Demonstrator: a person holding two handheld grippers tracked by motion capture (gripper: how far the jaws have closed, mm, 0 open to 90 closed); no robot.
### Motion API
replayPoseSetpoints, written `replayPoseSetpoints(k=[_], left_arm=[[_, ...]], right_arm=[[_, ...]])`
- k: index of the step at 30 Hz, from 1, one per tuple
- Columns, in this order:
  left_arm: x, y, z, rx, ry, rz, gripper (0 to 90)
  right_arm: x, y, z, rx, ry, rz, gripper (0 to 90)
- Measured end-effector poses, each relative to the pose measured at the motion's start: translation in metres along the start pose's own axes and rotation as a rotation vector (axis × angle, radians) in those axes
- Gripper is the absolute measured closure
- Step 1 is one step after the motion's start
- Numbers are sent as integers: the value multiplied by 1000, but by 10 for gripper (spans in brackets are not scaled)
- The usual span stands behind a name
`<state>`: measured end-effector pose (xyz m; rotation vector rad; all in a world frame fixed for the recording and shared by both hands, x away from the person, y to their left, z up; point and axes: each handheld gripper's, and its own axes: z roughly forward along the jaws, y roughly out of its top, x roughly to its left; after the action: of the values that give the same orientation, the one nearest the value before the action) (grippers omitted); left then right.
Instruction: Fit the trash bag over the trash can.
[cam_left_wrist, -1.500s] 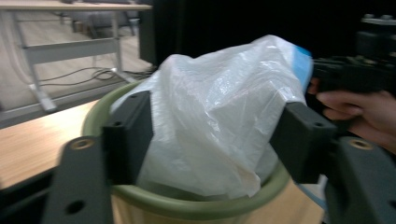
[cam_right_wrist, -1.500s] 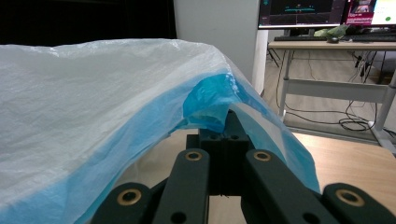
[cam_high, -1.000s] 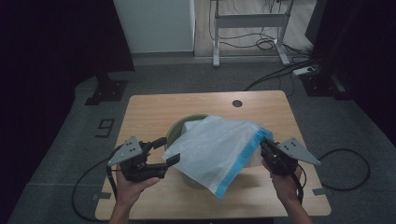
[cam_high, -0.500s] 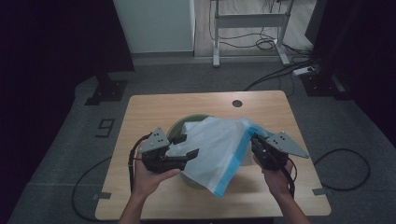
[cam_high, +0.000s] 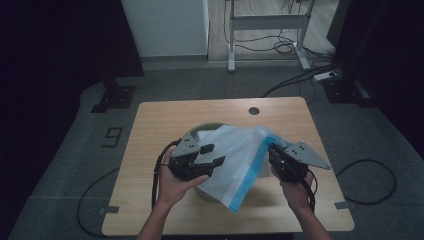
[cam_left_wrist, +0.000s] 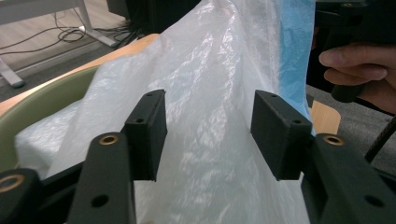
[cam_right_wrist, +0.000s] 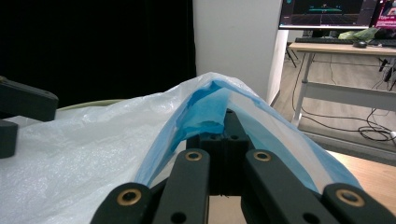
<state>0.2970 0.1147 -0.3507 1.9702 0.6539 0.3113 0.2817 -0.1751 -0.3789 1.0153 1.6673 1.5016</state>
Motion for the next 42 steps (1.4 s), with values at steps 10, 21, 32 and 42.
replayPoseSetpoints(k=[10,21,32,42], left_arm=[[-2,-2,15,27,-11,-10,669],[3,-2,6,-77,-14,-49,900],[14,5,-11,-200,31,-85,900],[26,4,-31,-261,81,-107,900]], right_arm=[[1,1,-2,-12,5,3,893],[-1,-4,-3,-6,1,12,893],[-7,-21,-10,16,-6,28,893],[-15,-26,-16,13,-17,35,893]])
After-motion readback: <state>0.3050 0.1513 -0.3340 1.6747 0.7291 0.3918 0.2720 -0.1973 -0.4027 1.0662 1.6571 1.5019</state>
